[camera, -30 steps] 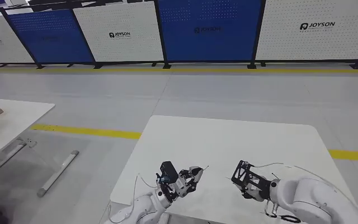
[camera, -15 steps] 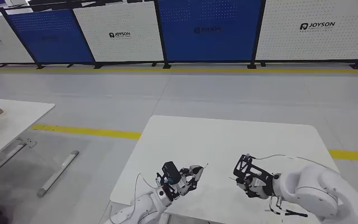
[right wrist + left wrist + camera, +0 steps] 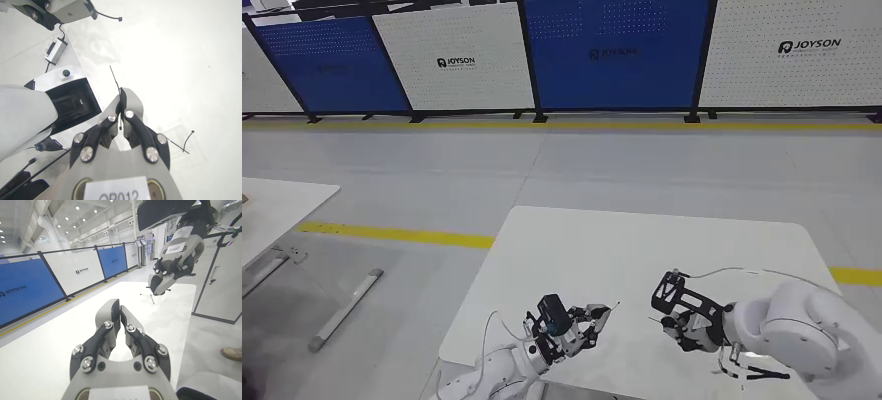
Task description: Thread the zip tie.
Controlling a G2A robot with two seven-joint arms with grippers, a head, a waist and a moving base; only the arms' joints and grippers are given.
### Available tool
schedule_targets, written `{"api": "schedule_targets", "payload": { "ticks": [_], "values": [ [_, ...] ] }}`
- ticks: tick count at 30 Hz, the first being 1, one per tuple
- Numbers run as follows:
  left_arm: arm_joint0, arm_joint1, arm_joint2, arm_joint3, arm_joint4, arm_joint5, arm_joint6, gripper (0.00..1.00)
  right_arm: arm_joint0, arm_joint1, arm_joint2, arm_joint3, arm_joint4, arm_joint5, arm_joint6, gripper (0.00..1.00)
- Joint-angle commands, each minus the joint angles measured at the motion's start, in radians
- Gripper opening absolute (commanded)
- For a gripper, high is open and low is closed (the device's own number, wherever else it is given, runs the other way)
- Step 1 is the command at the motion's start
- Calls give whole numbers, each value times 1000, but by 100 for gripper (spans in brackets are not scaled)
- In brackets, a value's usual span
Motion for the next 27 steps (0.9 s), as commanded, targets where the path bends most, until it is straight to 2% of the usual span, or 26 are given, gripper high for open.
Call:
{"api": "schedule_targets", "payload": {
  "ticks": [1,2,5,10,12,15,23,27],
  "values": [
    [-1,0,0,-1,-1,2,-2,0,-6,0,1,7,-5,8,-14,0],
    [-4,-2,6,-8,-1,8,-7,0,-15,-3,-5,20,-27,29,-33,0],
    [-8,-5,17,-15,11,6,-12,0,-17,-19,-27,51,-24,25,-68,0],
    [-10,-6,31,-31,62,4,-28,0,25,-60,-79,106,-34,14,-84,0],
    [-15,-7,40,-31,120,33,-39,0,40,-75,-94,120,-32,13,-88,0],
    [-21,-11,60,-26,147,39,-26,0,51,-89,-105,139,-23,14,-79,0],
    [-22,-11,60,-26,149,41,-23,0,52,-91,-106,141,-20,14,-76,0],
    [-25,-15,63,-31,130,55,-28,0,27,-92,-102,150,-41,12,-103,0]
  ]
}}
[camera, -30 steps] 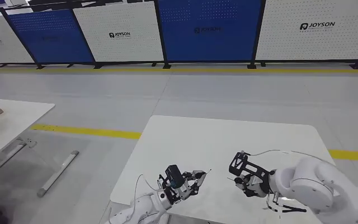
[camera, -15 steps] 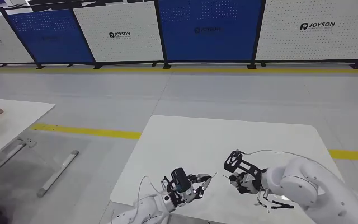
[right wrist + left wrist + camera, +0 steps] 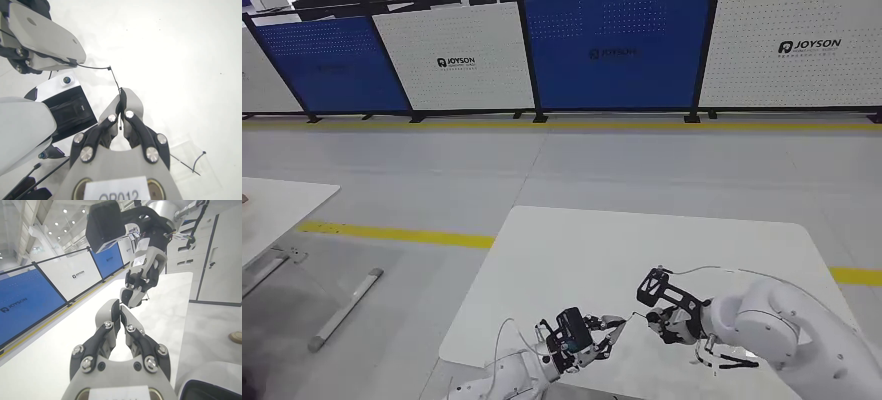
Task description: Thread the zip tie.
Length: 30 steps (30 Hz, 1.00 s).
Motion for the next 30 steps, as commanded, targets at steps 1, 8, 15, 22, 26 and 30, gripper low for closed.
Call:
{"api": "schedule_targets", "payload": {
  "ticks": [1,8,15,22,26,30],
  "values": [
    [0,-1,-1,-1,-6,6,2,0,-6,-1,4,3,-3,-4,0,0],
    [5,-1,-5,-4,-4,10,-2,0,-15,-5,22,-8,-11,-2,21,0],
    [11,-2,-8,-2,-2,14,-5,0,-37,-3,48,-22,-21,4,34,0],
    [13,-2,-6,-7,4,-2,-10,0,-46,-6,65,-30,-27,6,48,0],
    [14,-1,-8,-8,5,-6,-8,0,-47,-11,69,-30,-29,3,60,0],
    [15,-2,-11,-10,4,-1,-1,0,-47,-17,68,-28,-29,1,67,0]
  ]
}}
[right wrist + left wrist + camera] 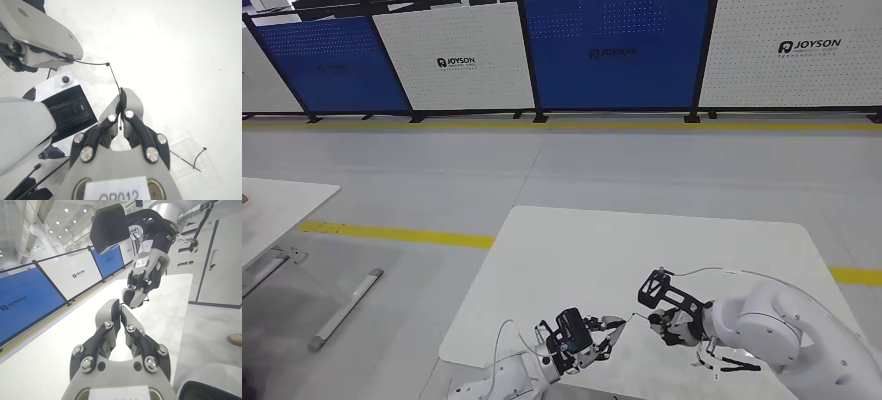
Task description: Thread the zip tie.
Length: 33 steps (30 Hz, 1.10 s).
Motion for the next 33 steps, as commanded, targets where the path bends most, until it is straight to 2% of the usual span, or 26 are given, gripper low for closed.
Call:
{"api": "schedule_targets", "payload": {
  "ticks": [1,23,26,33],
  "values": [
    [1,0,-1,0,-1,1,3,0,0,-3,1,2,0,-1,2,0],
    [-1,-3,1,6,4,-13,16,0,-4,-27,16,9,-11,-8,31,0],
    [-3,-3,5,10,7,-21,8,0,-8,-28,22,7,-14,-9,31,0],
    [-15,-4,12,17,-16,-72,-3,0,-17,-30,35,1,-35,-16,31,0]
  ]
}}
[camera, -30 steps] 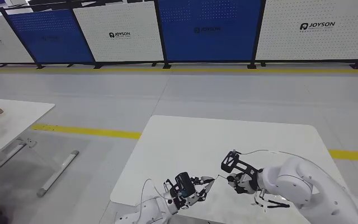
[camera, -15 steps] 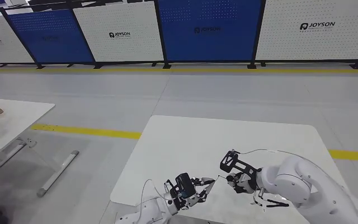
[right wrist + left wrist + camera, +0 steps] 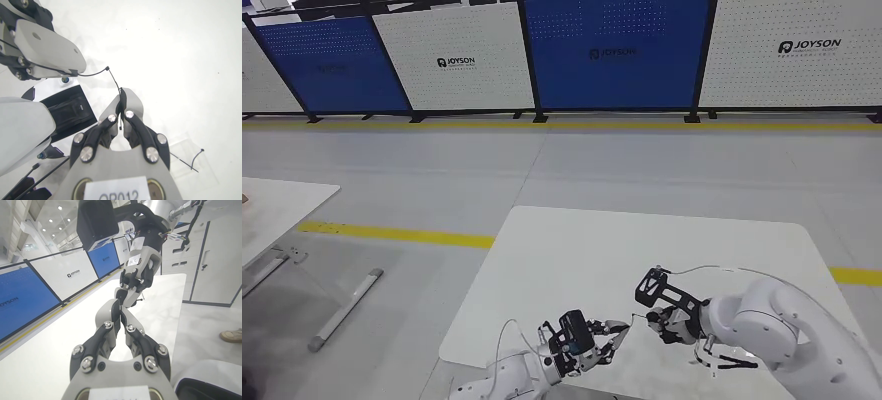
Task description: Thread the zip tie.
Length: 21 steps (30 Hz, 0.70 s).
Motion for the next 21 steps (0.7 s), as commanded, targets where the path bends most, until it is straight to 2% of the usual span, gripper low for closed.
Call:
{"api": "schedule_targets", "payload": {
  "ticks": [1,6,17,19,21],
  "values": [
    [-3,0,-1,1,-15,-22,-2,0,-1,0,2,-3,-15,-5,5,0],
    [-4,-1,-11,1,-16,17,2,0,-6,-2,3,-9,-33,-22,15,0],
    [-4,-1,-9,1,-19,15,0,0,-8,-3,6,-11,-31,-25,13,0],
    [-9,-2,-4,-4,-36,-6,-15,0,-23,-3,9,-9,-45,-24,-17,0],
    [-11,-2,-7,-7,-43,-9,-19,0,-29,-2,13,-11,-49,-26,-21,0]
  ]
}}
